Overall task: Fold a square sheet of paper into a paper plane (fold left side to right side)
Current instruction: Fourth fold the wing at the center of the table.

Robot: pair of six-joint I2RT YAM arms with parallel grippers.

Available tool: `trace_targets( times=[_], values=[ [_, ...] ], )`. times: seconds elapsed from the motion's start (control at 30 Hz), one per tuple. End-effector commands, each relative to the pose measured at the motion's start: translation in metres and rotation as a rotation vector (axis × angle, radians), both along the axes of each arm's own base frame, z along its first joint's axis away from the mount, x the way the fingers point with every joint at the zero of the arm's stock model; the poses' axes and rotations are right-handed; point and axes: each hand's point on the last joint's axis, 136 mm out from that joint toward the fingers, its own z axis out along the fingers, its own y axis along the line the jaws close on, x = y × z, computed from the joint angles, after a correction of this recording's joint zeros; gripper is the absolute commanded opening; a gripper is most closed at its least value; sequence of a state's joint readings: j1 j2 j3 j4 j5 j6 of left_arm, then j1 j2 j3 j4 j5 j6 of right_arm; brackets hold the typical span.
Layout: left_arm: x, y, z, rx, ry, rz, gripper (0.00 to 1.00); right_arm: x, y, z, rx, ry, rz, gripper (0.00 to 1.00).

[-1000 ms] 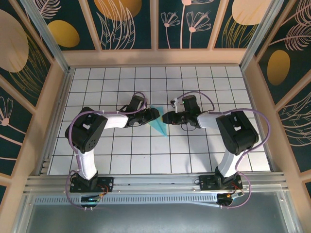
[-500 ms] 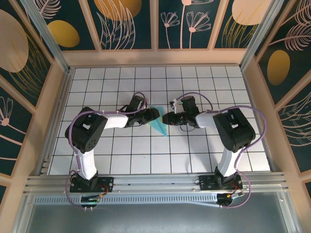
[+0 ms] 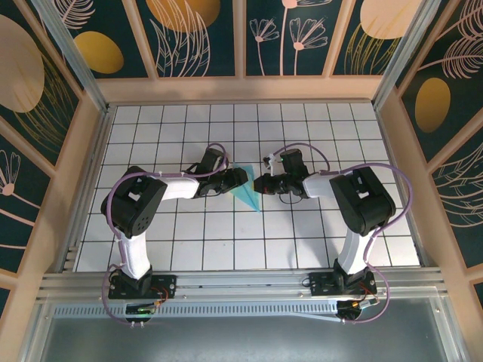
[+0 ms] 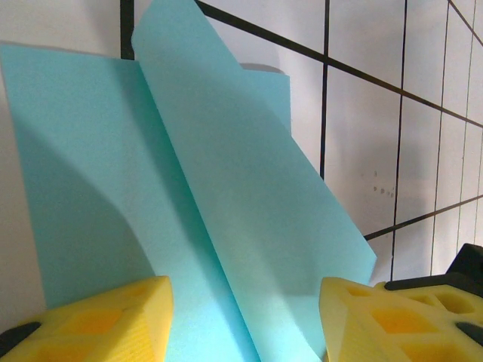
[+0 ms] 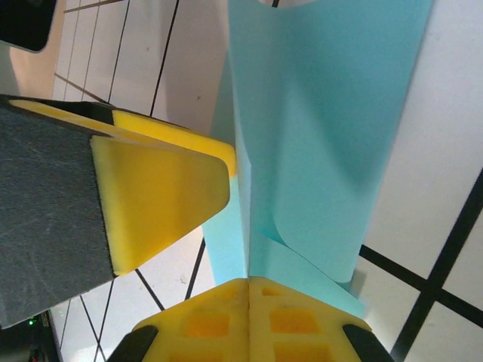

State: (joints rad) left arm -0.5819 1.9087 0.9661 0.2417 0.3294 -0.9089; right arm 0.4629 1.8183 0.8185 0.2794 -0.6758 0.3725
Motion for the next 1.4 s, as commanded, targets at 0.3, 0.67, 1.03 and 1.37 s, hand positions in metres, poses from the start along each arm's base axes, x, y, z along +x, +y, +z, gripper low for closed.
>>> trace_targets(
  times=[0.3,0.67,1.03,1.37],
  values=[
    [-0.008,0.012,-0.024,0.079,0.055,0.010,0.54,0.009,-0.002,-0.015,-0.075,0.001,-0.014,0.04],
    [-0.009,0.012,-0.024,0.080,0.057,0.008,0.54,0.009,-0.002,-0.023,-0.087,0.020,-0.013,0.03],
    [-0.008,0.012,-0.022,0.079,0.052,0.008,0.55,0.004,-0.009,-0.038,-0.128,0.052,-0.037,0.03],
    [-0.008,0.013,-0.018,0.081,0.045,0.011,0.55,0.002,-0.012,-0.043,-0.148,0.061,-0.042,0.00]
  ],
)
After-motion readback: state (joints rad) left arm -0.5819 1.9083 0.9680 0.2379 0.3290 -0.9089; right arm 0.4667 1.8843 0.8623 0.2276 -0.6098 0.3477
